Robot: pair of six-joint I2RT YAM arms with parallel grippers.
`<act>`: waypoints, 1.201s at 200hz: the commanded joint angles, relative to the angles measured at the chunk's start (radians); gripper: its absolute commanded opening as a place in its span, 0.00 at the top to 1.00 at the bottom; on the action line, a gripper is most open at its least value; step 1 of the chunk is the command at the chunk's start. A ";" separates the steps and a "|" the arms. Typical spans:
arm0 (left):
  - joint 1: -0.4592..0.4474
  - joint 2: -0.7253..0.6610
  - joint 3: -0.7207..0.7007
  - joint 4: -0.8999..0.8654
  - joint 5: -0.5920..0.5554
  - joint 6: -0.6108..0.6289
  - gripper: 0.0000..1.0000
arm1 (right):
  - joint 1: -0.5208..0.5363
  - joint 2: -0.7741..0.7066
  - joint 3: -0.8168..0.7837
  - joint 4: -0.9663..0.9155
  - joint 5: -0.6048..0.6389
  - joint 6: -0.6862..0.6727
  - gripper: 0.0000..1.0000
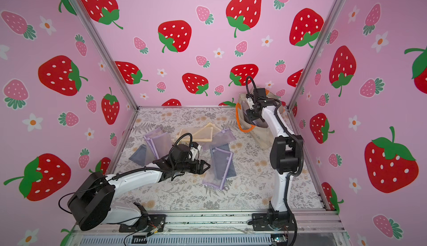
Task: Put the pencil pouch into the canvas bag
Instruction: Place the pencil pouch in the canvas bag, then adjust the pencil pouch in the canvas bag.
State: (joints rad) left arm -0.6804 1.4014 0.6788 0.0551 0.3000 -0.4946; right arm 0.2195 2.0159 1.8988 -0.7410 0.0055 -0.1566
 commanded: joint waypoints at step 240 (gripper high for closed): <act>0.010 0.039 -0.013 0.050 0.017 0.001 0.16 | 0.049 -0.050 0.093 -0.189 0.264 -0.101 1.00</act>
State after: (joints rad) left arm -0.6777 1.4418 0.6773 0.0872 0.3077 -0.4999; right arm 0.2768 1.9934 1.9373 -0.8310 0.1963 -0.2314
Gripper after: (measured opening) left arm 0.835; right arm 0.049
